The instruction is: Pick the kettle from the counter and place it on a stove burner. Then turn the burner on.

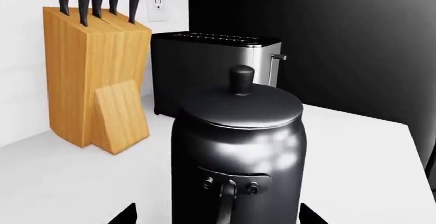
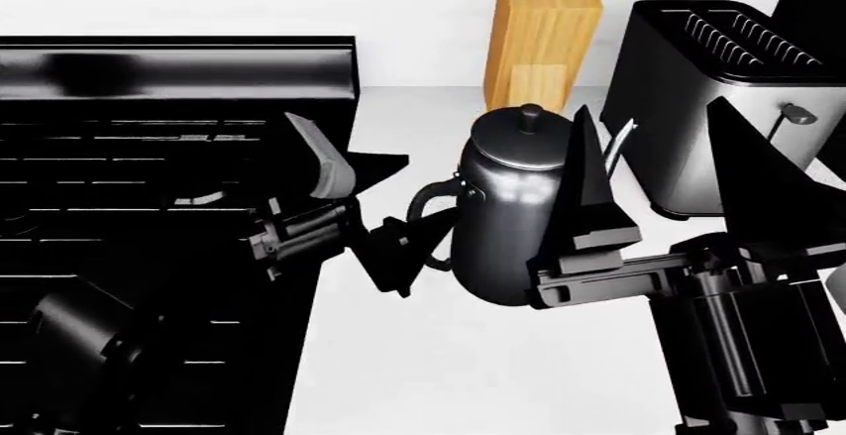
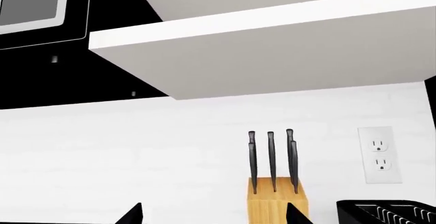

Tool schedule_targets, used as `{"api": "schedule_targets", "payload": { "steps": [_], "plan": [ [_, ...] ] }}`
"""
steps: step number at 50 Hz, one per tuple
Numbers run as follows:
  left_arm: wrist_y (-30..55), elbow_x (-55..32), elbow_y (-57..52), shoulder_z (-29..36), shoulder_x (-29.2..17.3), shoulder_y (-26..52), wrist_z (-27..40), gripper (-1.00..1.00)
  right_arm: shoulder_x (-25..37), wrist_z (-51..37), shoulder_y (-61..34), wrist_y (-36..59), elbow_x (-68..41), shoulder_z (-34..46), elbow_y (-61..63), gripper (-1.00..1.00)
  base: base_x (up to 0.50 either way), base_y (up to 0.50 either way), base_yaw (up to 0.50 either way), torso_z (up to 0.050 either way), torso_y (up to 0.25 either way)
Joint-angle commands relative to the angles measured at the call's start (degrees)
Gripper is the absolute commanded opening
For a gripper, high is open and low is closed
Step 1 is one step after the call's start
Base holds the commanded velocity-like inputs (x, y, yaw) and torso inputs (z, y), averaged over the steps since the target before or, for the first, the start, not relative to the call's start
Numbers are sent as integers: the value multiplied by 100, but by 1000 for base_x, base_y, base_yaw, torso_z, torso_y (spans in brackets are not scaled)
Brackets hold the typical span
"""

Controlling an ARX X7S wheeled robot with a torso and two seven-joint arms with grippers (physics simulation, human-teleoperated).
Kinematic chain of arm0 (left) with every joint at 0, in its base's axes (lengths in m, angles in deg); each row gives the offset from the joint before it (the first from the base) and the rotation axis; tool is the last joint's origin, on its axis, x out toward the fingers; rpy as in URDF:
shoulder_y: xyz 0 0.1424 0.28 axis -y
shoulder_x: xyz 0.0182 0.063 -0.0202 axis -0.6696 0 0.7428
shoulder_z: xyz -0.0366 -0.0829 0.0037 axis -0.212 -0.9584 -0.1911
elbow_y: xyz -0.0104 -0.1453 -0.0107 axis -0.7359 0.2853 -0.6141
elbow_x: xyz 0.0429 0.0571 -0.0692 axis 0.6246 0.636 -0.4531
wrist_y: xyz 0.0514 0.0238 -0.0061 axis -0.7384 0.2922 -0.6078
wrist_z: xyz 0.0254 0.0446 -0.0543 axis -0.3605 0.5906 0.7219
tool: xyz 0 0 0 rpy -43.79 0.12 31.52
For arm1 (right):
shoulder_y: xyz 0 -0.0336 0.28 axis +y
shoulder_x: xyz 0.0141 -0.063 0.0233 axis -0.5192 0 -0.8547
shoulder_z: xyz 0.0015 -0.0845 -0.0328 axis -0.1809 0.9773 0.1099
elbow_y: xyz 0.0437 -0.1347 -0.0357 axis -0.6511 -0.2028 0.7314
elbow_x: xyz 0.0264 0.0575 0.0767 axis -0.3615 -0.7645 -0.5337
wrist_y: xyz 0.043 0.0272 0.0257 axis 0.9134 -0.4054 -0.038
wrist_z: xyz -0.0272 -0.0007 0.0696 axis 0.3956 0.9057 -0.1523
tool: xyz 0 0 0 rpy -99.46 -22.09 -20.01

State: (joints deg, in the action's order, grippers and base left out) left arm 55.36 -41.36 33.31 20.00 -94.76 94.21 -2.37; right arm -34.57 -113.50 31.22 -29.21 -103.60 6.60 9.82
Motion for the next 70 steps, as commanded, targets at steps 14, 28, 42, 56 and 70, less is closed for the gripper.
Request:
{"api": "schedule_targets", "payload": {
  "steps": [14,28,42,56,70],
  "plan": [
    [-397,447,756,454,218,172,-187,100,87,-13,28,-155,31,50,-55,100,0,0,0,0,0],
    [-572,336,417,417,178,-13,-230,-100,118,-92,-12,-151,27,85,-41,100,0,0,0,0,0],
    [-805,81,-138,96,317,-251,67,-100,154,-185,-75,-134,18,142,7,100,0,0,0,0,0],
    [-885,-211,-687,-590,513,-84,915,-100,216,-240,-102,-176,13,190,41,100,0,0,0,0,1],
    [-843,-450,-1167,-959,540,-59,1439,-100,272,-266,-93,-290,39,236,37,100,0,0,0,0,0]
  ]
}}
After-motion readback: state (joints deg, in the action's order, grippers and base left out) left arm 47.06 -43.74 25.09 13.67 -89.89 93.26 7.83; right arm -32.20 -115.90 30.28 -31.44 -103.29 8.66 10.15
